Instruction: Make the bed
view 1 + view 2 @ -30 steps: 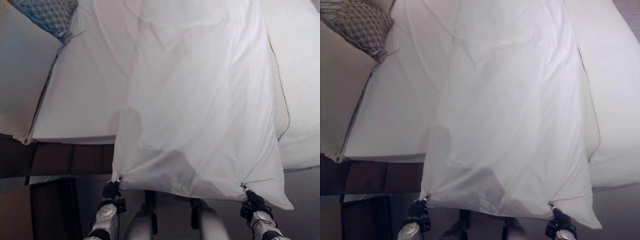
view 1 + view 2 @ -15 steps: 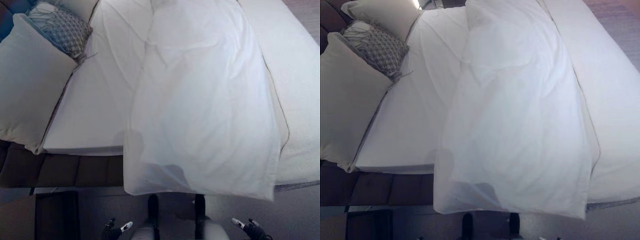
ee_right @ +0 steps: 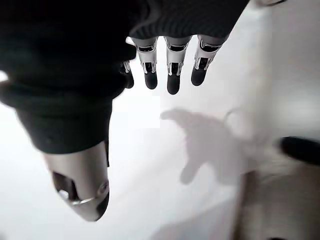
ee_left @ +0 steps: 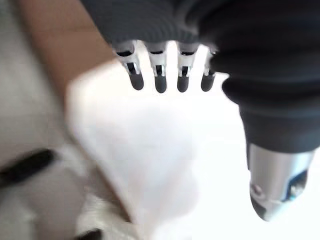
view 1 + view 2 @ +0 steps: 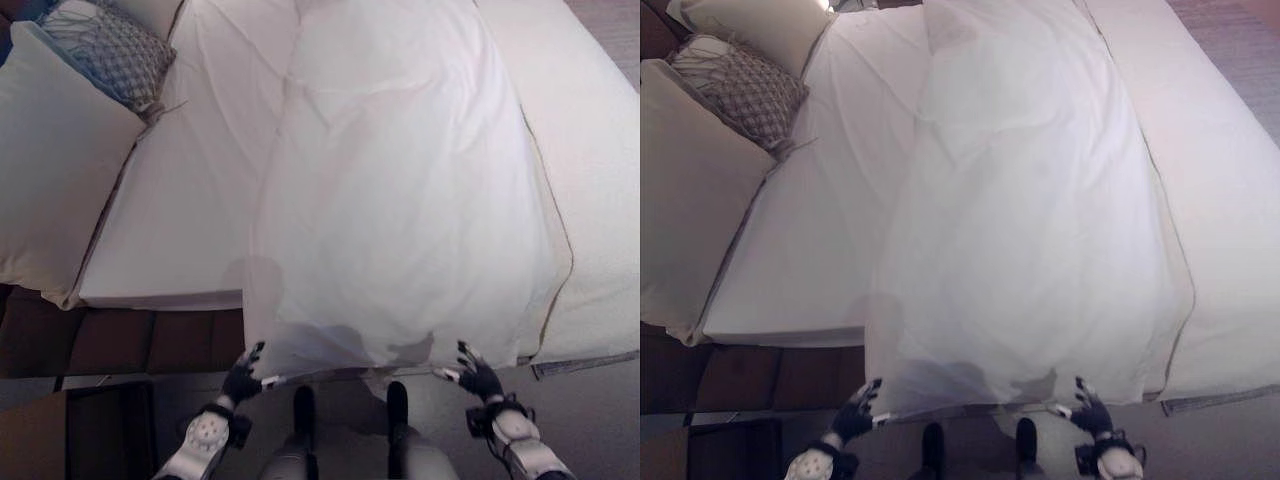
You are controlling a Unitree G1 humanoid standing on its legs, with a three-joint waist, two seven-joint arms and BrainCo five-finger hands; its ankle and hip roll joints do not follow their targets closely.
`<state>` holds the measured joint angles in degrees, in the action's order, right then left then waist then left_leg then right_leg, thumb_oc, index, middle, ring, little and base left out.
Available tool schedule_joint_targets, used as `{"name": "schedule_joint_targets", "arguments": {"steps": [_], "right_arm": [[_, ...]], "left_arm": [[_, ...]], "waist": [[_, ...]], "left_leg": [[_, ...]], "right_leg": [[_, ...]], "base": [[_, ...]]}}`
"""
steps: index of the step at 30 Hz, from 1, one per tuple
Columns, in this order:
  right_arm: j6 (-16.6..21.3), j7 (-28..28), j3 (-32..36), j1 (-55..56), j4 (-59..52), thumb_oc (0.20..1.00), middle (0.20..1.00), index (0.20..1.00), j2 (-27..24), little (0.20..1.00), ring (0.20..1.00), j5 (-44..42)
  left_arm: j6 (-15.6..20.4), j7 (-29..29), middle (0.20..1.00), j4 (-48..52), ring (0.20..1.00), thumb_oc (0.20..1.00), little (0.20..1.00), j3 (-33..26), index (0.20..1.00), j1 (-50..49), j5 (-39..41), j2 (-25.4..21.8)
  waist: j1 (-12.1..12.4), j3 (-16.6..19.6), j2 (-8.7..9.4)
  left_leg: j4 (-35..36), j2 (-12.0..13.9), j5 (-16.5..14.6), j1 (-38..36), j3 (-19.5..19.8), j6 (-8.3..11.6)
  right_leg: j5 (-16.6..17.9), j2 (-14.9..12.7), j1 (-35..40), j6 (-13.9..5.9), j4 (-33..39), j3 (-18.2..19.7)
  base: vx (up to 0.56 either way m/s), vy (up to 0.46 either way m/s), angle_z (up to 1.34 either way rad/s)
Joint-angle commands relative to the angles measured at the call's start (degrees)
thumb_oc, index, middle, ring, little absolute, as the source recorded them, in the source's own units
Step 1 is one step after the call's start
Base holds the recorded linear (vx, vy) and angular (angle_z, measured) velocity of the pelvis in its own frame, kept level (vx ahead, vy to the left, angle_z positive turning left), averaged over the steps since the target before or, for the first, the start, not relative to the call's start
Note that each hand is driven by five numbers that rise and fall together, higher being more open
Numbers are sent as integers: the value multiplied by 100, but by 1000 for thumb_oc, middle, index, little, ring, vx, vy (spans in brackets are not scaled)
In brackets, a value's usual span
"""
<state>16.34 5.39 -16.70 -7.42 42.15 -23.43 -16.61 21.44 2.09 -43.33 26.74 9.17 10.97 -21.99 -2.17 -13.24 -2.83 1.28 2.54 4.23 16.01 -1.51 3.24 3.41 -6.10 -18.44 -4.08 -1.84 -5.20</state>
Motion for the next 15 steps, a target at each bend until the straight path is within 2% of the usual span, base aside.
{"name": "schedule_joint_targets", "arguments": {"steps": [1, 2, 6, 7, 8, 9, 12, 15], "right_arm": [[296, -229, -328, -589, -272, 1000, 1000, 1000, -154, 1000, 1000, -517], [285, -288, -482, -903, -287, 1000, 1000, 1000, -181, 1000, 1000, -619], [235, -312, -695, -1334, -338, 1000, 1000, 1000, -181, 1000, 1000, -658], [159, -468, -944, -1700, -293, 1000, 1000, 1000, -196, 1000, 1000, -819], [159, -468, -944, -1700, -293, 1000, 1000, 1000, -196, 1000, 1000, -819], [43, -789, -1241, -2070, -342, 1000, 1000, 1000, -244, 1000, 1000, -1149], [-119, -1134, -1532, -2522, -207, 1000, 1000, 1000, -225, 1000, 1000, -1702], [-212, -1206, -1638, -2927, 91, 1000, 1000, 1000, -162, 1000, 1000, -2024]], "left_arm": [[261, -426, 1000, 199, 1000, 1000, 1000, 292, 1000, 790, 539, -35], [250, -535, 1000, 384, 1000, 1000, 1000, 534, 1000, 1152, 715, -32], [151, -759, 1000, 496, 1000, 1000, 1000, 766, 1000, 1599, 1038, -31], [24, -1105, 1000, 483, 1000, 1000, 1000, 977, 1000, 1962, 1549, -2], [24, -1105, 1000, 483, 1000, 1000, 1000, 977, 1000, 1962, 1549, -2], [-184, -1607, 1000, 437, 1000, 1000, 1000, 1277, 1000, 2439, 2114, -33], [-367, -1976, 1000, 231, 1000, 1000, 1000, 1579, 1000, 3062, 2445, 67], [-274, -1822, 1000, -49, 1000, 1000, 1000, 1753, 1000, 3635, 2107, 217]], "waist": [[16, -354, 356], [14, -468, 343], [2, -611, 343], [-8, -719, 349], [-8, -719, 349], [-37, -851, 382], [-86, -958, 381], [-126, -1033, 340]], "left_leg": [[-392, -117, -173, 250, 38, 20], [-472, -115, -170, 355, 40, 26], [-635, -104, -197, 506, 22, 32], [-784, -118, -235, 633, -20, 28], [-784, -118, -235, 633, -20, 28], [-976, -123, -289, 796, -67, 28], [-1281, -120, -357, 1108, -104, 59], [-1557, -133, -381, 1479, -99, 107]], "right_leg": [[281, -490, -133, -528, -42, 240], [258, -479, -240, -501, -131, 258], [252, -449, -409, -492, -264, 287], [268, -427, -527, -481, -320, 340], [268, -427, -527, -481, -320, 340], [277, -396, -716, -483, -442, 407], [211, -383, -997, -474, -684, 441], [155, -381, -1368, -452, -969, 461]], "base": [[-90, -1, -6], [-72, -2, -3], [-59, -11, -1], [-38, -4, -4], [-91, -6, -8], [-68, -2, -8], [-69, 3, -11], [-66, -2, 2]]}}
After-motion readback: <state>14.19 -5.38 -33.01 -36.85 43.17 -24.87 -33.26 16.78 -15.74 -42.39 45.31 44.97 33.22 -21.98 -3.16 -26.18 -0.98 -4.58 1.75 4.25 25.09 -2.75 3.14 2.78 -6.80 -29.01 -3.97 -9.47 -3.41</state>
